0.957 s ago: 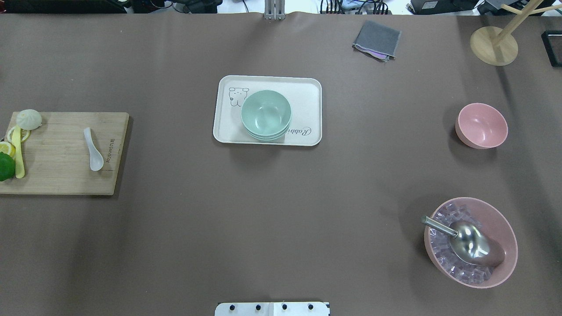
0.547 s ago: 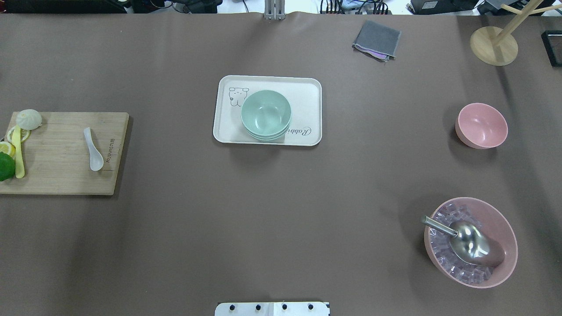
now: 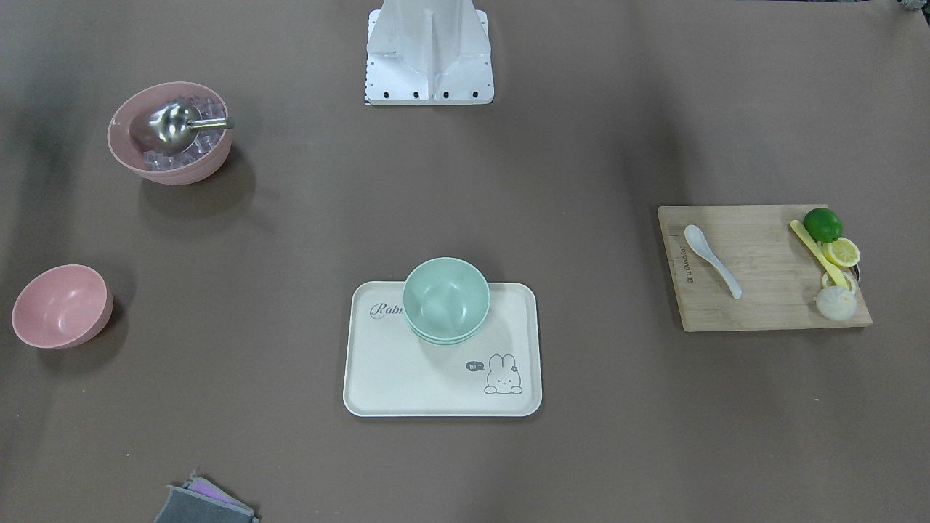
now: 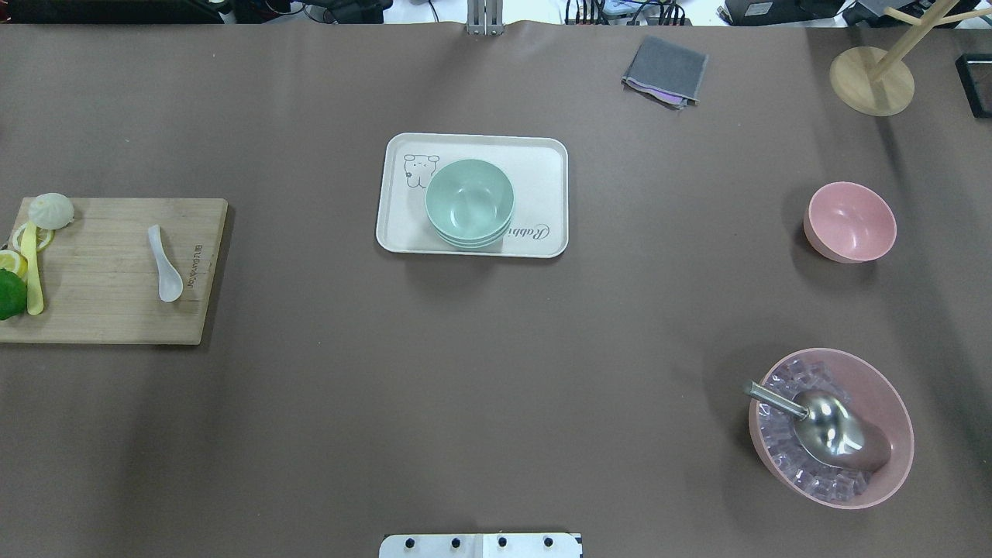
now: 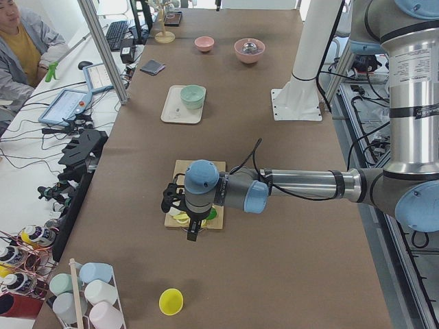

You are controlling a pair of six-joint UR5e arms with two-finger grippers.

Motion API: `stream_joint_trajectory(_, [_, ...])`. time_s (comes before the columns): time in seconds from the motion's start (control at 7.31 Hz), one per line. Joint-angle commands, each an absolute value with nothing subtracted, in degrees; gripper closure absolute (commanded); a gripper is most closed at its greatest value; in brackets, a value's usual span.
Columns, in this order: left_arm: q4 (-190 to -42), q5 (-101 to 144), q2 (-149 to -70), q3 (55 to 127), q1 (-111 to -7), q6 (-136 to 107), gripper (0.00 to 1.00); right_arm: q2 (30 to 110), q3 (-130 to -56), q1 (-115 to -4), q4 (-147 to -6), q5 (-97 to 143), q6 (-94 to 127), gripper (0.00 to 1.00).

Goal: Stack pink bowl on green and place spoon

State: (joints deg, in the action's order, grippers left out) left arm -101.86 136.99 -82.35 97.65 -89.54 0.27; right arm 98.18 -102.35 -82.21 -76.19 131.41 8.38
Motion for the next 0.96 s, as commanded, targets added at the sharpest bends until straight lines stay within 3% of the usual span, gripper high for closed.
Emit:
stream_joint_trajectory(0.0, [-101.8, 137.0, -82.4, 97.6, -89.2, 0.3, 0.02, 95.8, -101.3, -77.6, -75.8, 129.5, 10.8, 0.06])
stream_joint_trajectory(0.41, [-101.7, 137.0, -82.4, 97.6, -88.9, 0.4, 0.02, 82.1, -84.8, -70.0, -74.0, 129.3, 18.7, 0.20])
stream_joint_trajectory(0.82, [-101.8, 137.0, -82.4, 97.6, -88.5, 0.3, 0.02, 77.4, -81.8, -64.3, -73.9, 128.9, 27.4, 0.29])
